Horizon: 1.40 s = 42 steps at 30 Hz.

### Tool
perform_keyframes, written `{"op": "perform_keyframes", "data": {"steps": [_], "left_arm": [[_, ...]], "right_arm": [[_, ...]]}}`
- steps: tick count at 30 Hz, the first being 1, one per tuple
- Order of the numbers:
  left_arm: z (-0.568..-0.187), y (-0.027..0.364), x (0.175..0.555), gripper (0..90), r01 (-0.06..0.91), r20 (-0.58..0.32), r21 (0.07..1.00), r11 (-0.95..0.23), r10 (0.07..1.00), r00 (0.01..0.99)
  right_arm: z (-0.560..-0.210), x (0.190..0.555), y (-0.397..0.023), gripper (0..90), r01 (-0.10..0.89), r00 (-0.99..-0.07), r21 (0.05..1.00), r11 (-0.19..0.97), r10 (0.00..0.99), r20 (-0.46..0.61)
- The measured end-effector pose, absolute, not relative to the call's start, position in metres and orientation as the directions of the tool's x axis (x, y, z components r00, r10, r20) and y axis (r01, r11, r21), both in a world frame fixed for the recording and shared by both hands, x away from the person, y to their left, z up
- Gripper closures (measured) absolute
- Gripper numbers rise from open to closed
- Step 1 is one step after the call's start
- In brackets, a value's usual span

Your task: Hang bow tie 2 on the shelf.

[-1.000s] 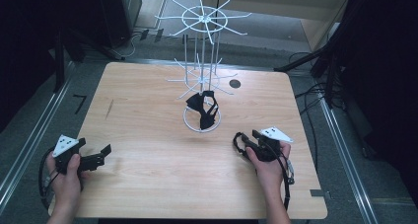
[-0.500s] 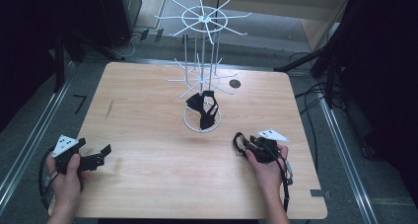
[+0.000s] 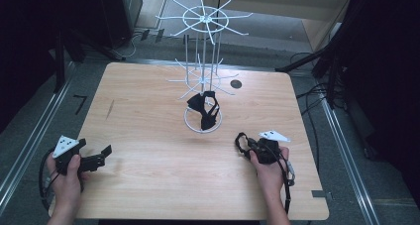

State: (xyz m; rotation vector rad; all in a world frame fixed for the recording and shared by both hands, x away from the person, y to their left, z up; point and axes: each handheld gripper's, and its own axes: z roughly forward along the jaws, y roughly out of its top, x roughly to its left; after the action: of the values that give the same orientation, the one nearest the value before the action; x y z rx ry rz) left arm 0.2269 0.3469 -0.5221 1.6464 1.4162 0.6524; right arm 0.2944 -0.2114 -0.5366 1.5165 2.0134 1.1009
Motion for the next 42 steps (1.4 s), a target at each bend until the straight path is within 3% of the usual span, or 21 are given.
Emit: {"op": "perform_keyframes", "data": {"steps": [19,42], "left_arm": [[-0.522,0.347,0.227,0.0,0.524,-0.135,0.852,-0.002,0.965,0.224],[-0.522,0.347,0.227,0.0,0.524,-0.137,0.851,0.000,0.965,0.223]], "right_arm": [[-0.506,0.284,-0.208,90.0,0.472,-0.354,0.878,0.079,0.929,0.107],[-0.464,0.285,-0.198,90.0,0.365,-0.367,0.930,0.044,0.925,0.101]]}}
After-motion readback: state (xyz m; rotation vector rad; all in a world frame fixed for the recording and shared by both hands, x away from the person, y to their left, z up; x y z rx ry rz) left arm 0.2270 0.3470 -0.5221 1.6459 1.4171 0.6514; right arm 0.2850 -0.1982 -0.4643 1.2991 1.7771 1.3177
